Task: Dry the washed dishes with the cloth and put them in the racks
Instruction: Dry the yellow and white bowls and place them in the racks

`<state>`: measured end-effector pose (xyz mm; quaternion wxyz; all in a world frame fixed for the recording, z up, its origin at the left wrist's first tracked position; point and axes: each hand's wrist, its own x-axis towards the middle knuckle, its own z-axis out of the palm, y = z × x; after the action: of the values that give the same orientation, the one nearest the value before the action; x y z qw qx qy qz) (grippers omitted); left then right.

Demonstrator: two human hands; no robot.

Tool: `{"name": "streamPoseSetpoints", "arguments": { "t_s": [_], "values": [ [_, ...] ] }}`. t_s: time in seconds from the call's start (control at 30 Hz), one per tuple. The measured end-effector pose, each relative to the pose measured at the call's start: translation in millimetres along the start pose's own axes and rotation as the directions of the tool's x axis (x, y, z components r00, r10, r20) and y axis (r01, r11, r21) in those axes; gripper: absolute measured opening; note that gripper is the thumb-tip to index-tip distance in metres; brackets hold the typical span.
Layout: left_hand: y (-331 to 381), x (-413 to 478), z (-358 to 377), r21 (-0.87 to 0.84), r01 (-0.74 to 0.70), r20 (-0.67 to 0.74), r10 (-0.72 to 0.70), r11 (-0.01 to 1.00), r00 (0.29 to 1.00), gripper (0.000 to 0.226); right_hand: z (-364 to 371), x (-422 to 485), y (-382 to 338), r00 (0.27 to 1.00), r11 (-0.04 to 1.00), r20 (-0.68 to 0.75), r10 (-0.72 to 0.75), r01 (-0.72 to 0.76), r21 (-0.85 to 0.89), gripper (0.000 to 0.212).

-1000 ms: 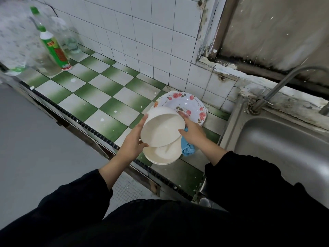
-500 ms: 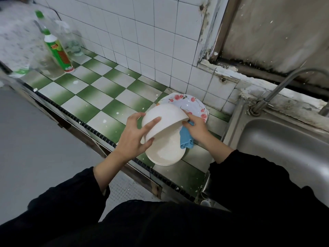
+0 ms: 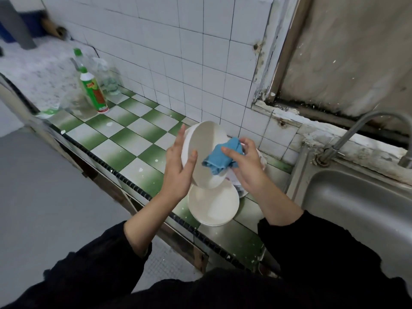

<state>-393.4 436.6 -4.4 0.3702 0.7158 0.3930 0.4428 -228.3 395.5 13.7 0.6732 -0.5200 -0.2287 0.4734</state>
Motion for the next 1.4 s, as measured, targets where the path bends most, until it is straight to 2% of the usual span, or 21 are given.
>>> {"name": "streamPoseSetpoints", "arguments": {
  "t_s": [0.17, 0.27, 0.3, 0.37, 0.43, 0.47, 0.53, 0.6, 0.67, 0.7, 0.73, 0.8, 0.87, 0.9, 1.0, 1.1, 1.17, 1.23, 1.27, 1.33, 1.4],
  "values": [
    [25, -11, 10, -0.095, -0.039, 0.01, 0.04, 0.995, 0.999, 0.051, 47, -14, 3, 0.999, 0.989, 0.035, -0.019, 0.014, 0.145, 0.051],
    [38, -7, 3, -0.131, -0.048, -0.102, 0.034, 0.99, 0.994, 0.052, 52, -28, 1, 0.921, 0.983, 0.383, -0.073, 0.132, -0.131, 0.05],
    [40, -3, -4, -0.162, -0.031, -0.117, 0.012, 0.986, 0.993, 0.049, 47, -30, -4, 0.855, 0.894, 0.517, -0.047, 0.267, -0.36, 0.051],
    [43, 5, -19, -0.264, 0.001, -0.072, -0.021, 0.965, 0.997, 0.04, 39, -29, -15, 0.746, 0.407, 0.661, 0.083, 0.58, -0.706, 0.049],
    [48, 9, -25, -0.346, 0.014, -0.058, -0.036, 0.938, 0.998, 0.037, 36, -24, -21, 0.784, -0.008, 0.618, 0.056, 0.619, -0.785, 0.051],
    [51, 9, -27, -0.387, 0.024, -0.07, -0.055, 0.922, 0.996, 0.038, 36, -21, -21, 0.811, -0.042, 0.578, -0.088, 0.576, -0.816, 0.052],
    [60, 8, -26, -0.457, 0.04, -0.072, -0.082, 0.888, 0.994, 0.041, 36, -18, -21, 0.765, 0.114, 0.476, -0.434, 0.571, -0.813, 0.05],
    [68, 7, -24, -0.444, 0.03, -0.034, -0.05, 0.895, 0.998, 0.041, 44, -17, -20, 0.73, 0.308, 0.389, -0.563, 0.622, -0.72, 0.051],
    [71, 11, -28, -0.372, -0.001, -0.036, -0.013, 0.928, 0.999, 0.04, 55, -30, -28, 0.803, 0.585, 0.485, -0.347, 0.59, -0.557, 0.054],
    [72, 14, -33, -0.373, -0.006, -0.06, -0.018, 0.928, 0.998, 0.037, 58, -39, -31, 0.799, 0.635, 0.571, -0.189, 0.543, -0.549, 0.055],
    [72, 18, -39, -0.404, 0.01, -0.083, -0.047, 0.915, 0.995, 0.035, 58, -45, -35, 0.762, 0.603, 0.646, -0.043, 0.535, -0.591, 0.051],
    [70, 24, -49, -0.474, 0.044, -0.114, -0.11, 0.879, 0.987, 0.033, 55, -43, -43, 0.722, 0.263, 0.678, 0.136, 0.634, -0.727, 0.041],
    [74, 22, -46, -0.507, 0.064, -0.129, -0.149, 0.859, 0.98, 0.029, 55, -32, -53, 0.811, -0.085, 0.582, 0.062, 0.586, -0.806, 0.042],
    [77, 20, -41, -0.504, 0.07, -0.13, -0.156, 0.861, 0.979, 0.031, 56, -27, -54, 0.842, -0.122, 0.534, -0.081, 0.523, -0.843, 0.042],
    [85, 19, -26, -0.456, 0.042, -0.112, -0.104, 0.889, 0.988, 0.034, 66, -20, -46, 0.774, 0.168, 0.493, -0.397, 0.59, -0.79, 0.046],
    [83, 22, -28, -0.391, 0.03, -0.107, -0.078, 0.92, 0.991, 0.037, 69, -31, -45, 0.73, 0.439, 0.656, -0.193, 0.662, -0.607, 0.049],
    [82, 19, -34, -0.421, 0.048, -0.122, -0.109, 0.906, 0.987, 0.036, 60, -38, -52, 0.678, 0.386, 0.735, 0.027, 0.671, -0.633, 0.051],
    [81, 14, -36, -0.458, 0.066, -0.12, -0.136, 0.887, 0.983, 0.038, 47, -36, -58, 0.681, 0.112, 0.704, 0.204, 0.698, -0.707, 0.054],
    [83, 12, -35, -0.466, 0.066, -0.115, -0.135, 0.883, 0.984, 0.04, 44, -35, -62, 0.739, -0.045, 0.638, 0.217, 0.661, -0.749, 0.054],
    [87, 10, -29, -0.45, 0.05, -0.097, -0.104, 0.892, 0.99, 0.043, 44, -29, -62, 0.816, -0.233, 0.578, -0.008, 0.56, -0.795, 0.053],
    [94, 10, -24, -0.422, 0.027, -0.08, -0.066, 0.906, 0.995, 0.043, 50, -27, -56, 0.743, -0.072, 0.589, -0.319, 0.601, -0.796, 0.053]
  ]
}}
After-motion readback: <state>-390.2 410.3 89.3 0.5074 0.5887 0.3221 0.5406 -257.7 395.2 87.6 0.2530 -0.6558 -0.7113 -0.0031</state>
